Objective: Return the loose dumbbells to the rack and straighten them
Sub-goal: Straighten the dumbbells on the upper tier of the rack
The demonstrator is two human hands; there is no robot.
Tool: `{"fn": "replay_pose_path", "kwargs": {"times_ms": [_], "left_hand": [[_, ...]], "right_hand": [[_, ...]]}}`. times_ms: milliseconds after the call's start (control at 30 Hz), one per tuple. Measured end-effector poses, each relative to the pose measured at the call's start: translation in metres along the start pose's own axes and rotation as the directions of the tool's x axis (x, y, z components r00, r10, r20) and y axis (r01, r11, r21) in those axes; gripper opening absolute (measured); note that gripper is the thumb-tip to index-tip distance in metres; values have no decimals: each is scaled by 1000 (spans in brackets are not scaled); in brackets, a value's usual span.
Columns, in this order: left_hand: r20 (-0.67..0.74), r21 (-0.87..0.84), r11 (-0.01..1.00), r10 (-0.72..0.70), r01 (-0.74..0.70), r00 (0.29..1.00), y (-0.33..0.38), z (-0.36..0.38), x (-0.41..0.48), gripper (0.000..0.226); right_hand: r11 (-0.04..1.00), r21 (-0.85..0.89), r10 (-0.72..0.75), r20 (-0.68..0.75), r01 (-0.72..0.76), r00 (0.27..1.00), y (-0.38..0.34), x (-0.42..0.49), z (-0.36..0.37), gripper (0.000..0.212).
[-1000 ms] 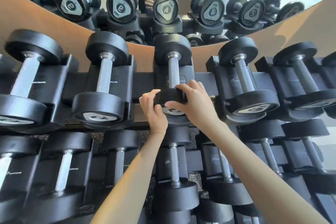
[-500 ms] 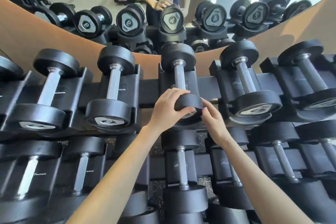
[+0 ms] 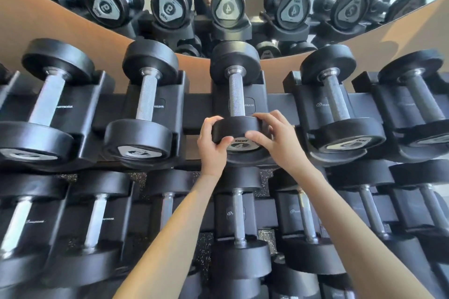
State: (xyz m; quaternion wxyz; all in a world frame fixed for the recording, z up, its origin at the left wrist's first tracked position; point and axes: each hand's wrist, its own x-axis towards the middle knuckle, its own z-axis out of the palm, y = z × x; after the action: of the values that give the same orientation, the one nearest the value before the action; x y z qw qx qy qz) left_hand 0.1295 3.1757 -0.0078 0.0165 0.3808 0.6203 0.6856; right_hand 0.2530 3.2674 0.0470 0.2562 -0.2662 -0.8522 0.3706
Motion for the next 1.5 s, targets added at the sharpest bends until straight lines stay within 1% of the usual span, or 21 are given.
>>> {"fn": "replay_pose_path", "kwargs": {"times_ms": [67, 133, 300, 400, 467, 533, 600, 633, 700, 800, 867, 900, 933, 1033, 1100, 1167, 1200, 1267, 1367, 1433, 1500], "left_hand": [[27, -19, 1000, -7, 7, 1000, -2, 3, 0, 78], [35, -28, 1000, -5, 6, 999, -4, 2, 1, 80], [61, -20, 1000, 7, -6, 998, -8, 2, 4, 83], [103, -14, 1000, 0, 2, 995, -7, 4, 6, 83], [129, -47, 996, -64, 71, 990, -5, 2, 3, 77], [132, -77, 987, -128, 139, 983, -7, -3, -3, 61], [149, -74, 983, -158, 170, 976, -11, -7, -5, 45], [179, -72, 981, -164, 179, 970, -11, -7, -4, 42], [225, -61, 982, -162, 180, 961, -8, -6, -2, 48], [241, -33, 994, -94, 105, 966, -2, -3, 2, 81], [254, 10, 997, -74, 74, 964, 1, -2, 3, 88], [271, 29, 997, -78, 73, 959, 2, -1, 4, 85], [287, 51, 995, -98, 87, 953, 4, -2, 4, 78], [321, 124, 975, -216, 185, 922, 9, -5, -1, 43], [331, 196, 957, -272, 216, 904, 15, -9, -4, 42], [336, 286, 933, -311, 218, 889, 24, -18, -7, 47], [332, 341, 918, -318, 202, 888, 29, -25, -8, 49], [331, 475, 873, -296, 113, 896, 40, -43, -16, 51], [326, 635, 770, -199, -58, 924, 63, -75, -42, 49], [305, 721, 682, -149, -126, 941, 81, -94, -60, 47], [316, 791, 578, -102, -203, 943, 97, -110, -77, 49]], "right_hand": [[1000, 6, 28, -7, -28, 1000, 1, -3, -2, 51], [999, -37, 26, -15, -27, 1000, 3, -3, -2, 48], [998, -68, 5, -44, -8, 999, 7, -4, 3, 58], [998, -53, 31, -32, -33, 999, 6, -4, -6, 60], [994, -109, 24, 2, -24, 1000, -1, 1, -10, 60], [973, -230, -15, 43, 25, 999, -10, 5, -8, 59], [968, -251, -14, 32, 22, 999, -13, 4, -3, 57], [973, -230, 1, 10, 1, 1000, -13, 2, -2, 56], [982, -187, 31, -25, -35, 999, -7, -3, -3, 55], [988, -137, 71, -27, -74, 997, 1, -6, -6, 63], [991, -89, 103, -13, -104, 995, 4, -7, -9, 66], [991, -72, 114, -8, -114, 994, 5, -8, -9, 63], [991, -61, 119, -4, -119, 993, 6, -9, -10, 59], [992, -43, 121, 0, -121, 993, 3, -13, -8, 53], [992, -66, 111, 7, -110, 994, 0, -15, -8, 55], [983, -160, 102, 45, -94, 994, 0, -19, -12, 61], [970, -228, 97, 65, -80, 993, 0, -22, -15, 64], [934, -354, 70, 81, -37, 994, -2, -33, -21, 67], [846, -527, -53, 75, 85, 996, -10, -58, -26, 67], [798, -587, -120, 66, 136, 991, -20, -74, -27, 66], [762, -626, -163, 62, 166, 985, -31, -90, -24, 64]]}}
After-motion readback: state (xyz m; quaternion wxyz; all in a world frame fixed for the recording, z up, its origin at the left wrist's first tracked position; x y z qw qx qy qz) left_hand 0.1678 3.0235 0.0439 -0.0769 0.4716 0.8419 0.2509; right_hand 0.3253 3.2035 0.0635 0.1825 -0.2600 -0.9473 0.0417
